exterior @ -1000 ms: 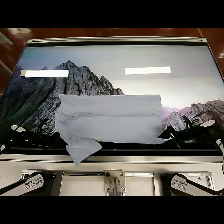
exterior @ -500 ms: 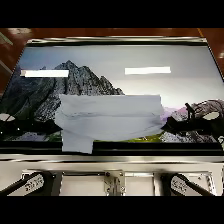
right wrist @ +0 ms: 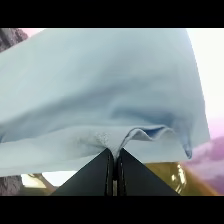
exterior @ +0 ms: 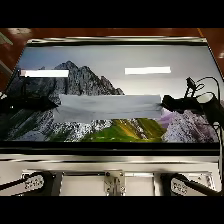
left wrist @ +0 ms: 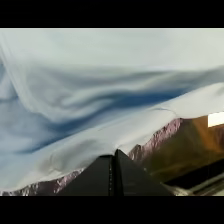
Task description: Fold the shirts.
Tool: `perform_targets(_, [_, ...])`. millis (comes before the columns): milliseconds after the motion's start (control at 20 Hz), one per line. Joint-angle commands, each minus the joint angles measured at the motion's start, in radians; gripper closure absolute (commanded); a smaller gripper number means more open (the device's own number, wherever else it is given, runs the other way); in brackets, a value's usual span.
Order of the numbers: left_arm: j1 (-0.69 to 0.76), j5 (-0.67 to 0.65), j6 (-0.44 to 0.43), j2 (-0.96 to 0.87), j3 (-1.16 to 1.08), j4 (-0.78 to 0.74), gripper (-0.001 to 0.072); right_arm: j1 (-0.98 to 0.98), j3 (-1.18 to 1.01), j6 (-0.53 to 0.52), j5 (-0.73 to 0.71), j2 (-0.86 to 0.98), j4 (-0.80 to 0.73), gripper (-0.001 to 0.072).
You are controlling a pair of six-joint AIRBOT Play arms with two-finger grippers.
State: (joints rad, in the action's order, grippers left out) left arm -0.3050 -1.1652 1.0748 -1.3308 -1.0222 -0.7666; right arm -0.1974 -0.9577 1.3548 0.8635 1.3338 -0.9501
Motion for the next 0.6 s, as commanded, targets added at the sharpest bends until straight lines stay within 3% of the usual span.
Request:
perform_targets(0, [0.002,0.03,0.06,-0.128,-0.11,0.001,0.0666,0.033,-0.108,0.061,-0.056,0.121,-0.052,0.0648])
perform_targets(400, [0.035,0.095,0.065,-0.362,-0.305,0.086,0.0665,0.04,-0.23,0.085,-0.084,0.285,-0.076,0.0648])
perform_targets(550, [0.045,0.126,0.126,-0.41,-0.307,0.09,0.0665,0.052,-0.23,0.089,-0.118,0.319,-0.077,0.0647])
